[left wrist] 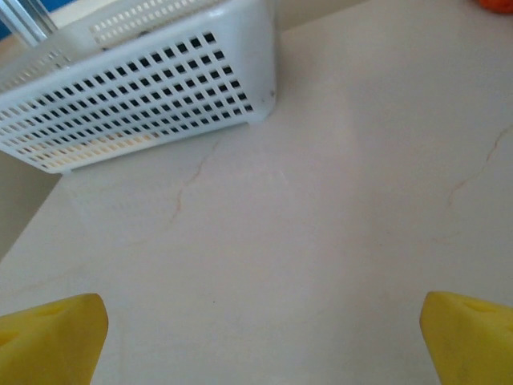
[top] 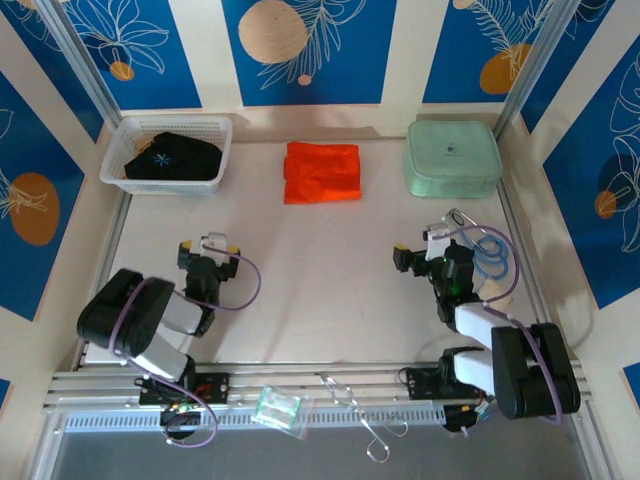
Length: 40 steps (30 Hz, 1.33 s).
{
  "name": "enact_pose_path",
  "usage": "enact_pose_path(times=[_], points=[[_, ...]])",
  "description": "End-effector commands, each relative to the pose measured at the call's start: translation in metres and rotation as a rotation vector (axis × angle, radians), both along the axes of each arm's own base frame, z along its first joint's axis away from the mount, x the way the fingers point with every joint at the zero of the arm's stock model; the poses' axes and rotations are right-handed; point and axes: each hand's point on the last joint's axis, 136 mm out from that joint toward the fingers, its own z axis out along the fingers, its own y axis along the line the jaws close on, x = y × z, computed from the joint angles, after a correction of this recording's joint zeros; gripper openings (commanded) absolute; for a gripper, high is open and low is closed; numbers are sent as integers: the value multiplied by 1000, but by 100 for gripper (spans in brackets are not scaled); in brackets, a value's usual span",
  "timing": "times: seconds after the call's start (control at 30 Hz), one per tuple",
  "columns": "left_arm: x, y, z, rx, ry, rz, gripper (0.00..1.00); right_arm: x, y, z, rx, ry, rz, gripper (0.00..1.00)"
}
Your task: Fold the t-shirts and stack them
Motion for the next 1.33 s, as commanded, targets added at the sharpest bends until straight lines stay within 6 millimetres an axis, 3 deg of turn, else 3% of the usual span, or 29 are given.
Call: enact_pose_path(times=[0.0, 0.1, 0.17, 0.23, 0.3, 0.33, 0.4, 1.3], points=[[16, 2, 47, -92, -185, -5, 99, 11, 6, 39, 15, -195, 61, 99], [22, 6, 37, -133, -144, -20, 99, 21, 14, 31, 40, -167, 112, 99], [34, 10, 31, -127, -118, 1, 99, 30, 18, 15, 34, -148, 134, 99], [41, 11, 21, -153, -24, 2, 99, 46, 11, 6, 47, -122, 81, 99], [48, 16, 20, -194, -3, -2, 99, 61, -4, -4, 68, 40, 5, 99], [49, 19, 18, -218, 13, 3, 99, 71, -11, 1, 101, 28, -28, 99], [49, 20, 18, -229, 10, -7, 99, 67, -20, -1, 124, 31, -51, 99], [50, 6, 16, -240, 36, -109, 99, 69, -15, -2, 76, 31, -63, 99]])
